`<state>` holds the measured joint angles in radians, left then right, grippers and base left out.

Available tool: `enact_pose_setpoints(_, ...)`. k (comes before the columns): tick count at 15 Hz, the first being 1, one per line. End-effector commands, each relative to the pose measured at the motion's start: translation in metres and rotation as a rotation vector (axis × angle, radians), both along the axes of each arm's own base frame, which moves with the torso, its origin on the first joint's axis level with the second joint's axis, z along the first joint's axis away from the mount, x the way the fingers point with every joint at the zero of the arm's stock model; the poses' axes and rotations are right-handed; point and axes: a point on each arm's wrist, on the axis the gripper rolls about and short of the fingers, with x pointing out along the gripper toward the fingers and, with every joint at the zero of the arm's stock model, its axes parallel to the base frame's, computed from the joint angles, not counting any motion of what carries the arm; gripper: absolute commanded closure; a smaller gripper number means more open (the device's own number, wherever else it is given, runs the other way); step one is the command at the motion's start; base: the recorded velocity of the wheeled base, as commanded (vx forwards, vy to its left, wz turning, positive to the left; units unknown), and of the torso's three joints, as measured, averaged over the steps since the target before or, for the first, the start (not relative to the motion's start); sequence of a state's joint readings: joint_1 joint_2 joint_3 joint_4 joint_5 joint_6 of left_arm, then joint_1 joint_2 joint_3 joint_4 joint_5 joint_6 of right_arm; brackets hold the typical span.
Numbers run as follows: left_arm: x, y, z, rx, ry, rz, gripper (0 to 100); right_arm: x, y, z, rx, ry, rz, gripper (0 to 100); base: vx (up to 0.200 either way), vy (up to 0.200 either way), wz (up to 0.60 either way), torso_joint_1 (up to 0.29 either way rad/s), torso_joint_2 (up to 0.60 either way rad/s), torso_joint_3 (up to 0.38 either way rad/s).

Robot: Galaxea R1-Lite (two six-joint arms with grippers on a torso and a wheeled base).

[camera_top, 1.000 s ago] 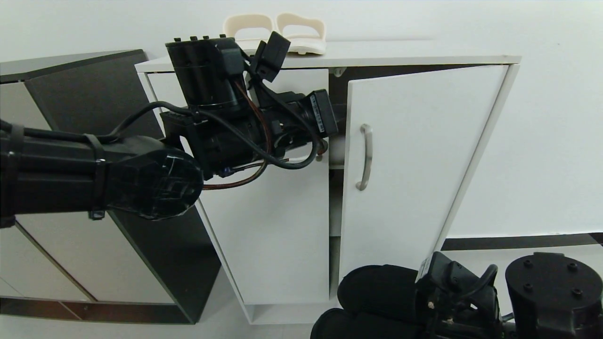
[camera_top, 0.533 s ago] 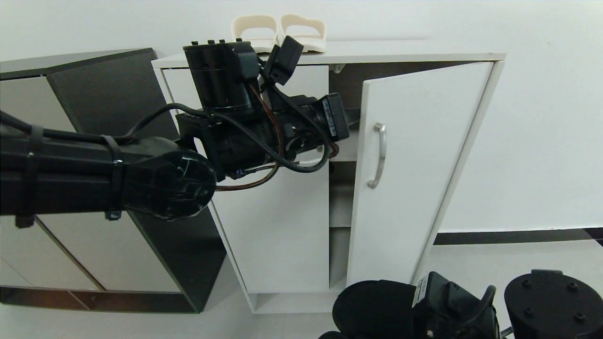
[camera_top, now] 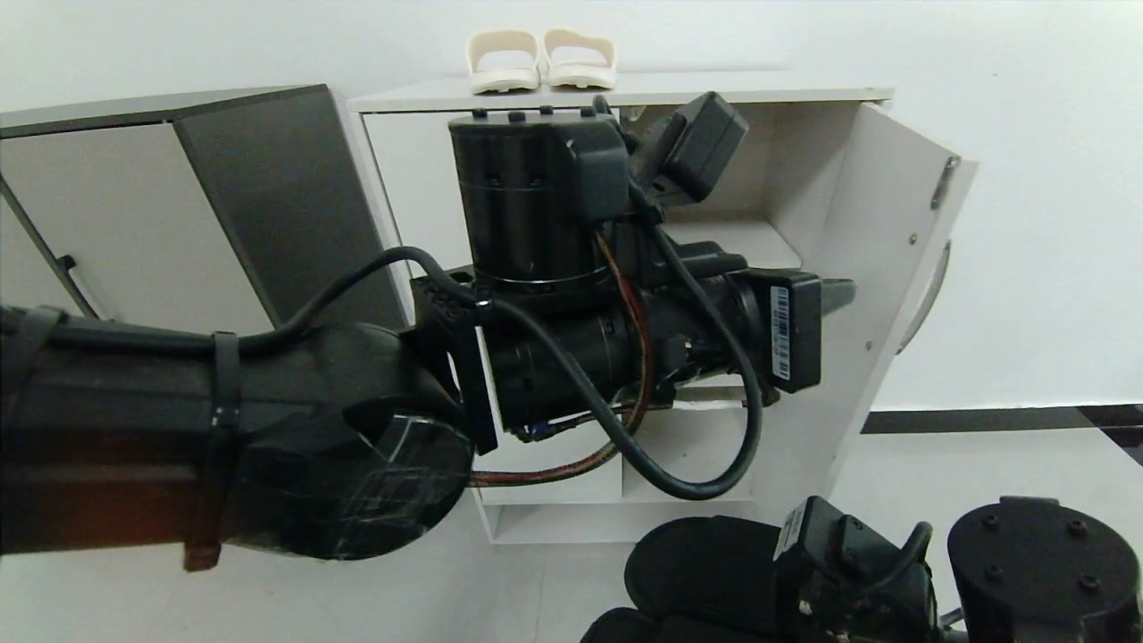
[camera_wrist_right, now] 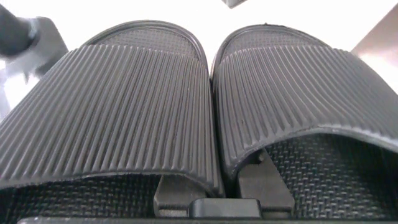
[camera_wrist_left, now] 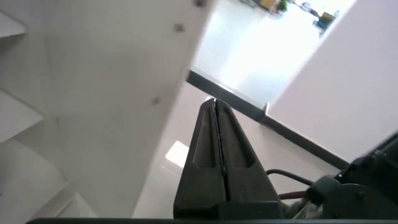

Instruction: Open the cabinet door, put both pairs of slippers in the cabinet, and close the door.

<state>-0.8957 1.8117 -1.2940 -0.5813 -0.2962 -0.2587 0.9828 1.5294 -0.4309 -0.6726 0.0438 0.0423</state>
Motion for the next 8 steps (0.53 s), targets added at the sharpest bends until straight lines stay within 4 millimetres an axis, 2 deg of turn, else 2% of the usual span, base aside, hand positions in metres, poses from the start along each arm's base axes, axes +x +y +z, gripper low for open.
enact_pose_setpoints(1,0.000,0.040,0.020,-0.038,-0.033,0.087,100,0.018,0.004,0.001,0.010,0.014,-0.092,100,0.000,0.000,0.00,0.000,0.00,0.000)
enact_pose_setpoints(3,-0.016,0.093,0.032,-0.053,-0.068,0.184,100,0.027,0.006,0.002,0.019,0.016,-0.181,100,0.000,0.000,0.00,0.000,0.00,0.000)
enact_pose_setpoints(4,-0.027,0.118,0.031,-0.040,-0.098,0.248,100,0.028,0.005,0.001,0.017,0.016,-0.189,100,0.000,0.000,0.00,0.000,0.00,0.000)
enact_pose_setpoints(5,-0.049,0.151,0.028,-0.030,-0.129,0.344,100,0.028,0.005,0.001,0.019,0.014,-0.190,100,0.000,0.000,0.00,0.000,0.00,0.000)
enact_pose_setpoints(6,-0.062,0.166,0.025,-0.031,-0.131,0.393,100,0.028,0.005,0.002,0.021,0.011,-0.189,100,0.000,0.000,0.00,0.000,0.00,0.000)
enact_pose_setpoints(7,-0.103,0.205,0.014,-0.034,-0.132,0.524,100,0.028,0.006,0.002,0.027,0.006,-0.189,100,0.000,0.000,0.00,0.000,0.00,0.000)
enact_pose_setpoints(8,-0.130,0.228,0.004,-0.007,-0.134,0.613,100,0.028,0.006,0.003,0.029,0.004,-0.189,100,0.000,0.000,0.00,0.000,0.00,0.000)
